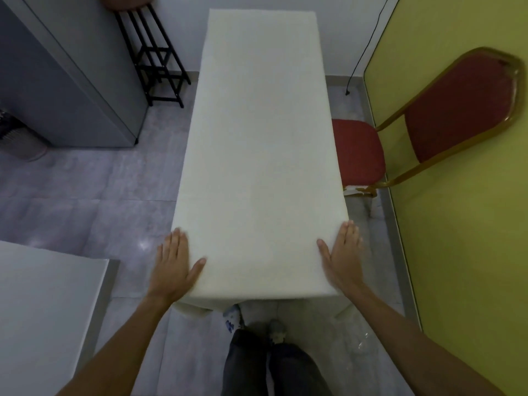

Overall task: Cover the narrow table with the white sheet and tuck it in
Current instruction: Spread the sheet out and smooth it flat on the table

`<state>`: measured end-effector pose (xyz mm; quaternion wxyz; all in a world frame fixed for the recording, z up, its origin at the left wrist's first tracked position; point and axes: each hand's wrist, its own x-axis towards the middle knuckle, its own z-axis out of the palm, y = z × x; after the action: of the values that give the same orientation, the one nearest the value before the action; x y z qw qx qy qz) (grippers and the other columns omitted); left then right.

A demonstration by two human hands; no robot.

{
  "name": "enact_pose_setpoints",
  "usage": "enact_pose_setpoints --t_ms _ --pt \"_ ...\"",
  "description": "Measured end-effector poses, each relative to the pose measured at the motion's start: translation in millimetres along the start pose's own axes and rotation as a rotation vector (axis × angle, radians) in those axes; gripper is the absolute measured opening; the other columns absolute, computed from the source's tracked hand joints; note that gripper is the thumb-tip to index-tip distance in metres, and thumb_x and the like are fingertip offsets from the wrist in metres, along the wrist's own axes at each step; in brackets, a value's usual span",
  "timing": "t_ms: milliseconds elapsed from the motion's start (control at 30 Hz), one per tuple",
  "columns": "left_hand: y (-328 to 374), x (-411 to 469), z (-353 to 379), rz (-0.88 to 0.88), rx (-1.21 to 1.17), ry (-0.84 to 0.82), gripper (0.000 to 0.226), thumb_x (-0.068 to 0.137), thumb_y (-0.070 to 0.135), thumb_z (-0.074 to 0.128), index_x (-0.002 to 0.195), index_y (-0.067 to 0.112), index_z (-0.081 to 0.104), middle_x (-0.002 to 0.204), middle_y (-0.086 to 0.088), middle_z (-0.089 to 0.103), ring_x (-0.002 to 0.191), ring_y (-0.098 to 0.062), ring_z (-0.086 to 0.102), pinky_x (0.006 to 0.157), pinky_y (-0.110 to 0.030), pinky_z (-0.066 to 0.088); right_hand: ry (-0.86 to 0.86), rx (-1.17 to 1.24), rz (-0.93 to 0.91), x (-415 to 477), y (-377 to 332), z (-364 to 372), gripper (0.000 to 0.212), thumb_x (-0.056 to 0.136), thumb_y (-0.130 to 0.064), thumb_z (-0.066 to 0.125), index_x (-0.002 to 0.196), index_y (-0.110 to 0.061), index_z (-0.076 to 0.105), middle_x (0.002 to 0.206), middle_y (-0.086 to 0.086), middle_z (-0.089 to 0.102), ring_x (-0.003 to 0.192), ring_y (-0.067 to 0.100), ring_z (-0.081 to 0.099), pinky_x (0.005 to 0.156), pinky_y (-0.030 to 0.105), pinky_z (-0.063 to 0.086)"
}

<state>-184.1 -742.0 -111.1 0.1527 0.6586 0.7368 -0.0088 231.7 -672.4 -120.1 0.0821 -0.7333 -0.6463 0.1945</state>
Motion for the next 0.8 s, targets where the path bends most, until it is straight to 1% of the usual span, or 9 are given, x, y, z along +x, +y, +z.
enact_pose_setpoints --t_ms 133,267,367,433,500,567,633,733,800 --pt "76 37 8 0.179 0.001 0.031 0.082 0.099 0.061 0.024 0.155 0.008 -0.003 0.163 -0.010 -0.008 0.150 -0.024 -0.010 0.122 -0.044 0.004 -0.037 -0.105 -0.250 9 -40 17 0.079 0.103 -0.056 0.024 0.158 -0.005 0.000 0.167 0.013 -0.003 0.154 0.030 -0.005 0.125 0.047 -0.001" --pt "107 55 25 0.241 0.037 -0.018 0.078 0.100 0.059 0.023 0.156 0.009 0.003 0.163 -0.008 -0.004 0.150 -0.022 -0.008 0.123 -0.045 0.008 -0.082 -0.245 -0.405 17 -47 31 0.077 0.103 -0.059 0.021 0.159 -0.008 0.007 0.167 0.010 0.003 0.155 0.027 0.002 0.125 0.052 0.007" --pt "58 51 20 0.223 0.086 0.010 0.078 0.099 0.061 0.021 0.156 0.009 0.007 0.164 -0.007 0.000 0.151 -0.022 -0.005 0.122 -0.047 0.010 -0.033 -0.293 -0.327 28 -1 14 0.080 0.102 -0.064 0.019 0.159 -0.010 0.003 0.168 0.008 0.000 0.155 0.026 -0.001 0.124 0.054 0.007" --pt "11 50 10 0.090 0.071 0.025 0.083 0.096 0.064 0.016 0.155 0.007 0.009 0.164 -0.010 0.003 0.151 -0.027 -0.001 0.121 -0.051 0.011 -0.002 -0.241 -0.155 39 27 -3 0.085 0.099 -0.068 0.015 0.159 -0.008 0.008 0.167 0.013 0.007 0.154 0.031 0.003 0.124 0.056 0.007" --pt "-17 61 -4 -0.056 0.029 0.021 0.087 0.094 0.066 0.015 0.153 0.003 0.015 0.161 -0.018 0.012 0.149 -0.036 0.009 0.119 -0.055 0.014 0.038 -0.190 -0.023 55 24 -15 0.088 0.098 -0.068 0.012 0.156 -0.001 0.017 0.164 0.021 0.018 0.152 0.037 0.011 0.122 0.059 0.013" --pt "-8 85 -13 -0.065 0.011 0.035 0.084 0.095 0.061 0.019 0.150 -0.002 0.023 0.158 -0.024 0.020 0.146 -0.041 0.015 0.117 -0.056 0.017 0.041 -0.175 -0.084 73 -15 -8 0.083 0.101 -0.061 0.015 0.156 0.001 0.017 0.163 0.022 0.018 0.153 0.036 0.011 0.122 0.057 0.013" --pt "27 122 -15 0.080 -0.003 0.087 0.077 0.098 0.053 0.022 0.150 -0.003 0.024 0.160 -0.021 0.014 0.149 -0.037 0.009 0.119 -0.052 0.013 0.021 -0.157 -0.263 93 -75 17 0.076 0.103 -0.054 0.019 0.157 -0.002 0.013 0.165 0.018 0.013 0.154 0.033 0.006 0.124 0.053 0.009" --pt "78 178 -11 0.290 -0.026 0.080 0.068 0.101 0.045 0.025 0.153 0.002 0.019 0.163 -0.013 0.006 0.151 -0.028 -0.002 0.120 -0.048 0.011 -0.022 -0.160 -0.454 127 -156 58 0.071 0.104 -0.050 0.021 0.156 -0.002 0.021 0.165 0.017 0.018 0.154 0.031 0.013 0.123 0.053 0.013" --pt "70 209 -14 0.263 -0.027 0.086 0.067 0.101 0.045 0.022 0.154 0.004 0.017 0.162 -0.010 0.007 0.151 -0.026 0.000 0.119 -0.048 0.014 -0.031 -0.210 -0.490 149 -170 68 0.071 0.104 -0.051 0.022 0.155 -0.003 0.025 0.164 0.014 0.021 0.153 0.030 0.018 0.123 0.052 0.015"
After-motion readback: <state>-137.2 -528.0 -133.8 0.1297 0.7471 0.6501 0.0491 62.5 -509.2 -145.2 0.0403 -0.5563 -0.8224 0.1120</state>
